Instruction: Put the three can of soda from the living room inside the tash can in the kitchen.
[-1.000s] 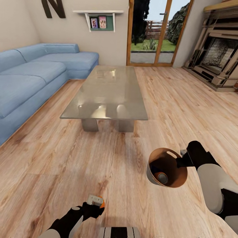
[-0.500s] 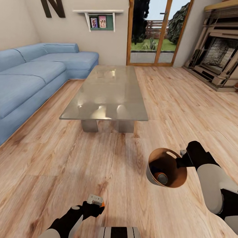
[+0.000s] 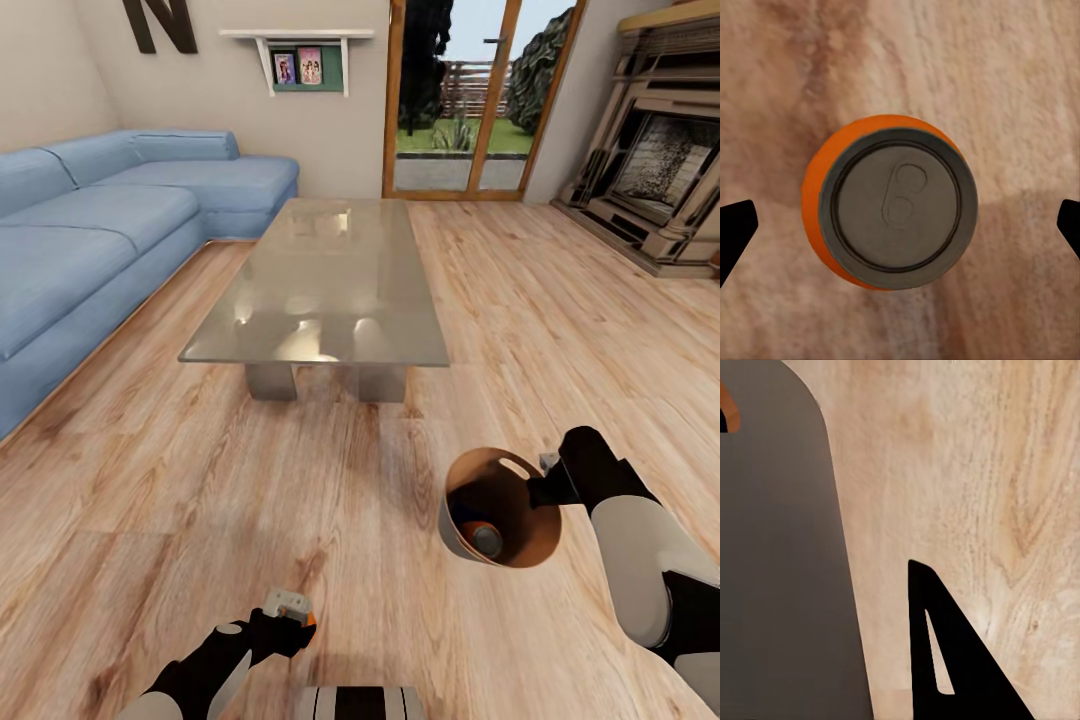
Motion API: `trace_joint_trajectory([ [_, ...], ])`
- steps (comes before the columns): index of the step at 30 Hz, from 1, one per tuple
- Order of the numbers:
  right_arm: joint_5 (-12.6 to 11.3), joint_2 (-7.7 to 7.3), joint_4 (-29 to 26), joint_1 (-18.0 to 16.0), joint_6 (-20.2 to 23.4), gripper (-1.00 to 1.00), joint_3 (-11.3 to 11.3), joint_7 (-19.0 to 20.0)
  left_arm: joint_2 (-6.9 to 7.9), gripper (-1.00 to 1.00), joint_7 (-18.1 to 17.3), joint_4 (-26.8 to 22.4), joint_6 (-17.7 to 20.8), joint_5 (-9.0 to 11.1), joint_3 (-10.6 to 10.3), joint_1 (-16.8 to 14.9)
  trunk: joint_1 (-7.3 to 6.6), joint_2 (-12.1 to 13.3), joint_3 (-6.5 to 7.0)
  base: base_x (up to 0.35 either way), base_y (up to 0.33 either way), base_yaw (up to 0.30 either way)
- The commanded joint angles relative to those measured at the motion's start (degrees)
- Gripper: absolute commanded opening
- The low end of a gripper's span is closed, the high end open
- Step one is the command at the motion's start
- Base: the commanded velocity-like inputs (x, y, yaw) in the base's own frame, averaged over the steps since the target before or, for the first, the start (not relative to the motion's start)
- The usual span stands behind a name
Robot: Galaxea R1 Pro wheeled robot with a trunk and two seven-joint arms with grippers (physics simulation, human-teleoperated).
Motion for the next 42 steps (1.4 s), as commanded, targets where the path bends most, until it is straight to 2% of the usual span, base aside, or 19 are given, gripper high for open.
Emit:
trace_joint_trajectory([
  [1,-0.94,0.03,0.0,-0.02,0.25,-1.0,-0.06,0.0,-0.02,1.0,0.01,0.0,0.14,0.0,0.0,0.0,-0.01,0.0,0.01,0.11,0.0,0.0],
  [9,-0.94,0.0,-0.02,-0.02,0.25,-1.0,-0.08,0.0,-0.03,1.0,0.02,0.0,-0.17,-0.05,0.0,0.0,-0.01,0.0,0.01,0.203,0.0,0.0],
  [17,-0.94,0.0,-0.02,0.03,0.25,-1.0,-0.08,0.0,-0.05,1.0,0.19,-0.01,-0.24,-0.09,0.0,0.0,-0.01,0.0,0.01,0.042,0.0,0.0],
  [33,-0.94,-0.03,-0.02,0.06,0.25,-1.0,-0.08,0.0,-0.23,1.0,-0.1,0.0,0.43,-0.34,-0.1,0.0,0.41,-0.22,-3.54,0.001,0.0,0.0],
  [42,-0.94,0.01,-0.02,0.06,0.25,-1.0,-0.08,0.0,-0.23,1.0,-0.18,0.0,0.21,-0.35,-0.17,0.0,0.41,-0.22,-3.54,0.0,0.0,0.0],
])
